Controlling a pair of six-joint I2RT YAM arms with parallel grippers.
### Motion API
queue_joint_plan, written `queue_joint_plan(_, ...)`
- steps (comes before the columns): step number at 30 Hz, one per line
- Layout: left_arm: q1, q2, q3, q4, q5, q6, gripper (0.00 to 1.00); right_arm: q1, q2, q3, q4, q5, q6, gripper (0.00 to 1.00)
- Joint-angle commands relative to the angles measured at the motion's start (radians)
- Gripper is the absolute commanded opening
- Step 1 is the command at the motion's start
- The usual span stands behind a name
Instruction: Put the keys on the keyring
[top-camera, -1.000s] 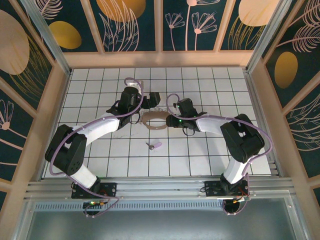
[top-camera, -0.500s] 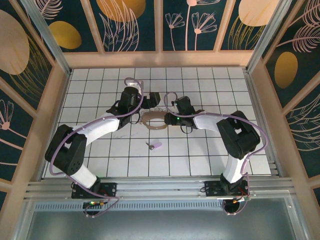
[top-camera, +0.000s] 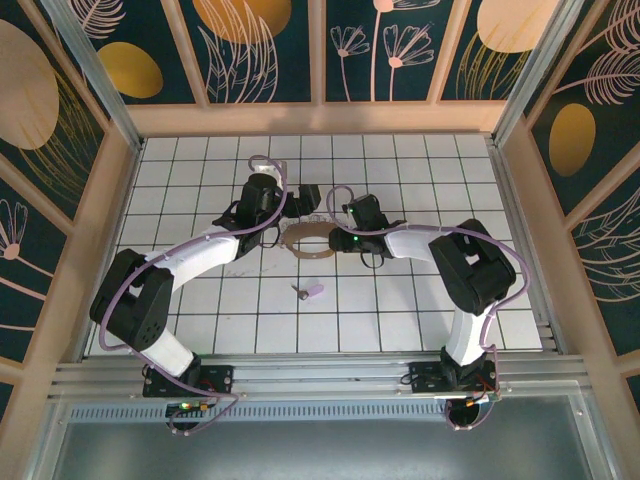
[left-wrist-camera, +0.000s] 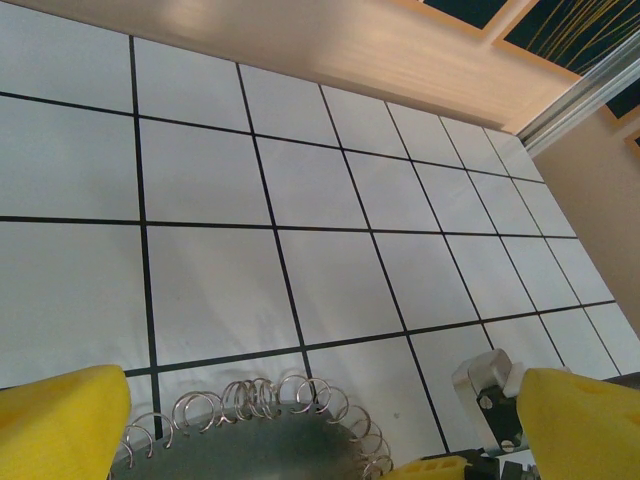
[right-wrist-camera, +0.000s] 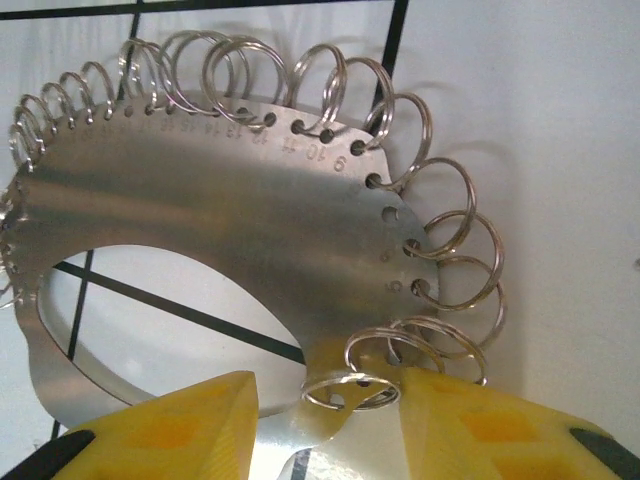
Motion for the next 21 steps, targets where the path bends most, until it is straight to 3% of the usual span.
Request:
queue_joint_plan(1,0.007,-0.002,0.019,0.015,0.005,0.014,0.99,-0.004,0.005,-0.005,0.047,-0.04,-0.027,0.43)
queue_joint_plan(21,0.008,-0.002,0.021,0.011,0.003,0.02,0.99,-0.001,-0.026,-0.037,0.057,-0.078,-0.039,0.35)
